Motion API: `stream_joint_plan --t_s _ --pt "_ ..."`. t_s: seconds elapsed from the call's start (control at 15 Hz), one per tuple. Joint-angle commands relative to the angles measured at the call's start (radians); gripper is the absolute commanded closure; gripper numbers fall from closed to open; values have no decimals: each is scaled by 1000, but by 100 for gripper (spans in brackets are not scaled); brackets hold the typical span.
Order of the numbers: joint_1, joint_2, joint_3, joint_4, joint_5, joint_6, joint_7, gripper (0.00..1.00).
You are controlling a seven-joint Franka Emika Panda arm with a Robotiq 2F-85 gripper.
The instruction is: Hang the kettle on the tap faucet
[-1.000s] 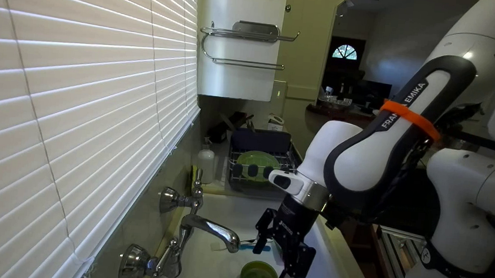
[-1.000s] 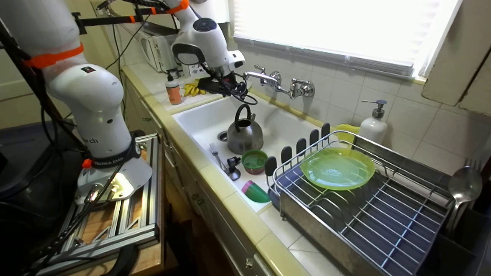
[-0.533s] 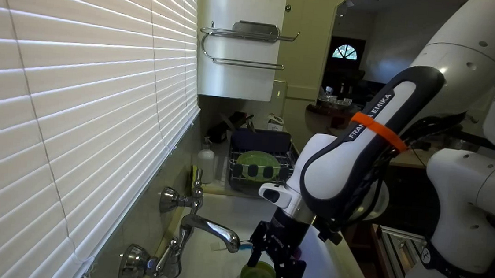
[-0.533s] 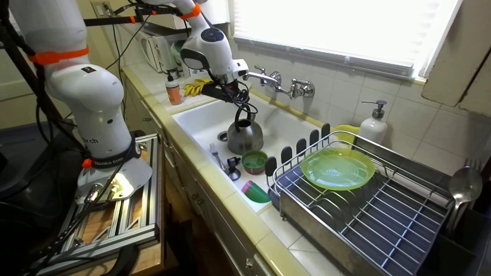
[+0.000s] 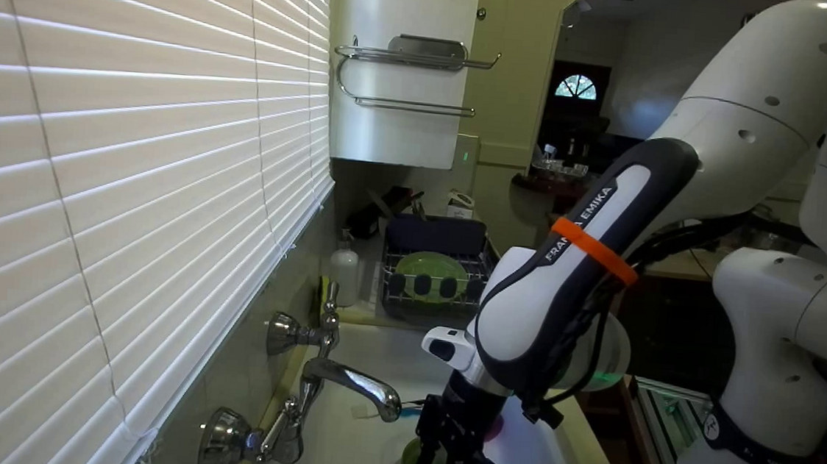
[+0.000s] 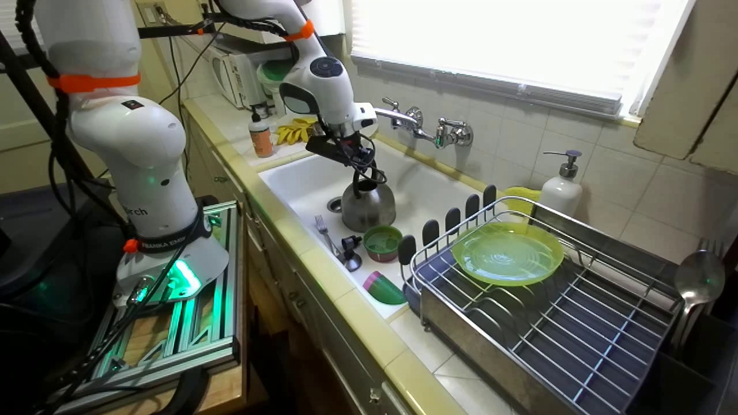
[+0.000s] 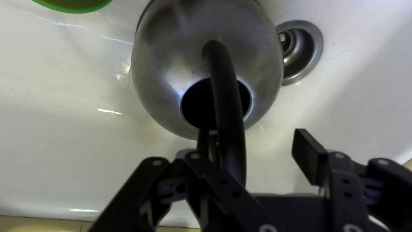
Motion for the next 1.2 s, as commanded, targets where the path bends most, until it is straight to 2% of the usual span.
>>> stream_joint_plan --t_s 0.0,0.07,0.2,0.4,0.53,0.8,0.93,1.0,1.13 --pt "-11 23 16 13 67 2 -98 48" --pt "-7 17 18 6 61 12 -96 50" --pt "-2 3 20 -9 55 24 -91 37" --pt "0 -7 26 -24 58 33 -92 46" --pt "0 -3 30 -22 61 37 -99 55" --pt "-1 -3 37 -31 78 44 -117 53" --pt "-1 -2 39 -34 83 49 -123 74" --pt "0 -2 40 -36 84 52 -125 78" --pt "2 -8 41 -45 83 56 -120 94"
